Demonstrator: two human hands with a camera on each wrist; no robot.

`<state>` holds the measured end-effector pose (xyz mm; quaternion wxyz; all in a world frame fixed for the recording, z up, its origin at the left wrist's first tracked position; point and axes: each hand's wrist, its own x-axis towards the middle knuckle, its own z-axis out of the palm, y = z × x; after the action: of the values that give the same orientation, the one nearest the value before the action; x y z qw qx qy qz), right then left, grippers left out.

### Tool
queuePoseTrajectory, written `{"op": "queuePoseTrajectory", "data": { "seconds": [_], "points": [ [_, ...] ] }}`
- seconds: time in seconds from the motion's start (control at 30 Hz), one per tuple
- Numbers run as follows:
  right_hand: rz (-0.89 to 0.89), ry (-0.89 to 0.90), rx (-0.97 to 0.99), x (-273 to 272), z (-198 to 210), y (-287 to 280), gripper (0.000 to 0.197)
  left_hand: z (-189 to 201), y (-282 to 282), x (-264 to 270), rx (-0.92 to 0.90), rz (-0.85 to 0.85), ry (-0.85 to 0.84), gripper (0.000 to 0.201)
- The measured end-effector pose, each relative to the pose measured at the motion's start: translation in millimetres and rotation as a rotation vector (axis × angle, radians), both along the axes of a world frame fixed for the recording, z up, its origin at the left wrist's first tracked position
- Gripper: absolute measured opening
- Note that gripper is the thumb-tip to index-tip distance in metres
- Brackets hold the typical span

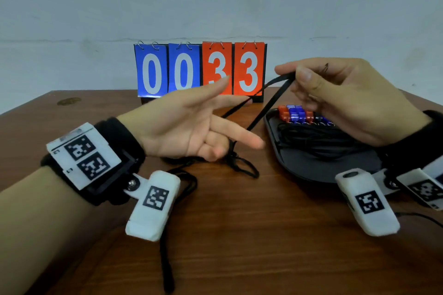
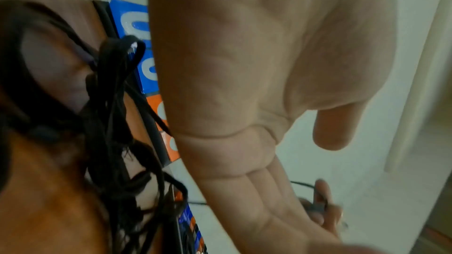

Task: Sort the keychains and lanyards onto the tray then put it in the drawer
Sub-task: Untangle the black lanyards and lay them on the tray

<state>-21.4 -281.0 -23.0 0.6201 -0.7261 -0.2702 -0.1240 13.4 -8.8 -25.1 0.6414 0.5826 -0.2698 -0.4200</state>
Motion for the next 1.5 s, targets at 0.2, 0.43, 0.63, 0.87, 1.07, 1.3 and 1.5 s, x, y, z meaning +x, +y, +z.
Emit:
{"op": "queuePoseTrajectory", "data": {
  "seconds": [0.2, 0.43, 0.63, 0.87, 1.07, 1.3, 1.5],
  "points": [
    [0.135, 0.059, -0.027, -3.1, -1.6, 0.8, 0.023, -3.6, -4.3, 2.4, -0.131, 0.004, 0.009, 0.062],
    [0.171, 0.115, -0.043, -5.1, -0.7, -4.8, 0.022, 3.5, 13.3, 18.9, -0.32, 0.372, -0.003, 0.056],
    [0.348, 0.173, -0.095, -6.7, -2.1, -9.3, 0.023, 3.3, 24.3, 27.3, -0.32, 0.562, -0.037, 0.046],
    [0.506, 0.193, -0.127, -10.6, -2.9, -7.5, 0.024, -2.8, 22.9, 32.1, -0.284, 0.654, -0.012, 0.042],
    [0.446, 0.313, -0.187, -9.4, 2.2, -4.8, 0.026, -3.8, 18.6, 30.8, -0.291, 0.679, -0.059, 0.039],
    [0.09, 0.341, -0.303, -5.5, 2.3, -4.9, 0.027, -2.7, 18.7, 28.5, -0.295, 0.634, -0.109, 0.038],
    [0.031, 0.329, -0.543, -16.8, 11.1, 0.6, 0.047, 0.7, 13.1, 14.0, -0.277, 0.144, -0.149, 0.051]
  ]
}}
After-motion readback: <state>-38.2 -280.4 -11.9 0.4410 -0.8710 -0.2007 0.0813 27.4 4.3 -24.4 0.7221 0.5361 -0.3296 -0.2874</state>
